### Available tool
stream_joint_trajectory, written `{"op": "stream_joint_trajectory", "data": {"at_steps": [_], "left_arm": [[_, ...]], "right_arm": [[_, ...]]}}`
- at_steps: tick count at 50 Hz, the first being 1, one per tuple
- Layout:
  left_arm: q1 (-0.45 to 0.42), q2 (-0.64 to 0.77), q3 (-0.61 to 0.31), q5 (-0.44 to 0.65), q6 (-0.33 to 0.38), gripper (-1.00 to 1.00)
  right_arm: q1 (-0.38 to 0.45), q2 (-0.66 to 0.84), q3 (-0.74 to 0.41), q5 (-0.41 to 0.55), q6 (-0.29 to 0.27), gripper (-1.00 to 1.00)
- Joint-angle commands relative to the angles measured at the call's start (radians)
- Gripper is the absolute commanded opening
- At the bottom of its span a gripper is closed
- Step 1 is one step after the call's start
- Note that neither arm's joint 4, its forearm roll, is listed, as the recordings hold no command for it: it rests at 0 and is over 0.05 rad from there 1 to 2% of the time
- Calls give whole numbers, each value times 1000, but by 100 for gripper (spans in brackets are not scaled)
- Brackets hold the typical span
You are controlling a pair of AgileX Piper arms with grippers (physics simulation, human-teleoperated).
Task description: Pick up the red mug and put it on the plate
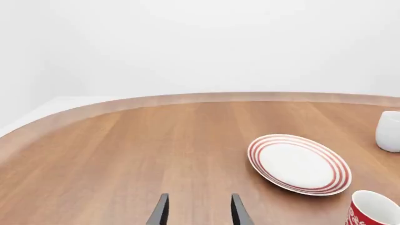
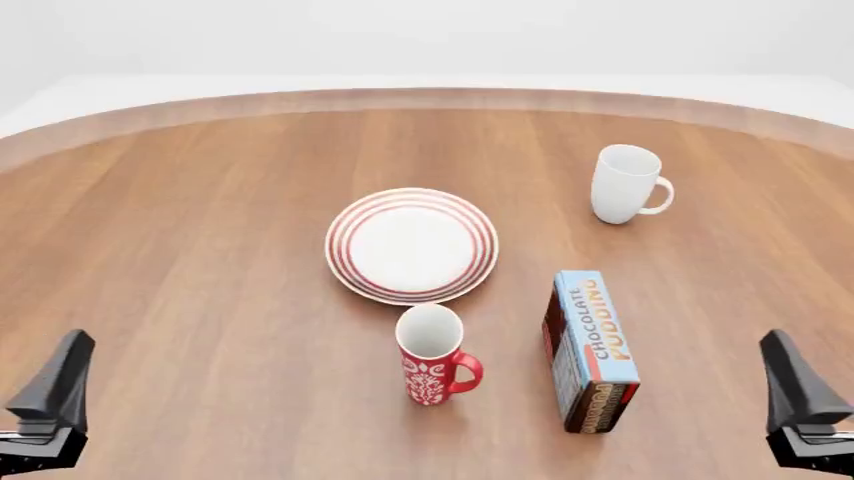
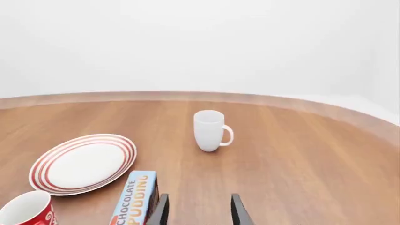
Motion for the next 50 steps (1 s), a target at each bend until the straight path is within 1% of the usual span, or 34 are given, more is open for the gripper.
{"op": "stream_joint_trajectory", "data": {"at_steps": [1,6,10,12,16,18,20,21,23,26,28,29,30,32,35,37,38,39,40,45,46,47,50], "left_arm": [[0,4,-3,-1,0,100],[0,4,-3,-1,0,100],[0,4,-3,-1,0,100],[0,4,-3,-1,0,100],[0,4,-3,-1,0,100],[0,4,-3,-1,0,100],[0,4,-3,-1,0,100],[0,4,-3,-1,0,100],[0,4,-3,-1,0,100],[0,4,-3,-1,0,100],[0,4,-3,-1,0,100],[0,4,-3,-1,0,100],[0,4,-3,-1,0,100],[0,4,-3,-1,0,100],[0,4,-3,-1,0,100],[0,4,-3,-1,0,100],[0,4,-3,-1,0,100],[0,4,-3,-1,0,100],[0,4,-3,-1,0,100],[0,4,-3,-1,0,100],[0,4,-3,-1,0,100],[0,4,-3,-1,0,100],[0,4,-3,-1,0,100]], "right_arm": [[-8,11,-3,6,13,100],[-11,3,-9,19,24,100],[-7,9,-24,26,22,100],[10,0,-44,48,14,100],[59,5,-101,93,-32,100],[93,5,-141,123,-27,100],[136,11,-189,158,-48,100],[156,21,-215,174,-49,100],[183,37,-245,188,-63,100],[246,79,-302,209,-90,100],[288,125,-354,225,-86,100],[321,144,-379,238,-108,100],[333,155,-397,247,-120,100],[365,192,-439,271,-125,100],[376,226,-484,302,-135,100],[390,247,-498,318,-163,100],[398,255,-504,325,-166,100],[409,265,-521,342,-155,100],[409,265,-521,342,-155,100],[432,314,-605,412,-164,100],[432,314,-605,412,-164,100],[443,335,-631,432,-175,100],[453,364,-672,460,-170,100]]}}
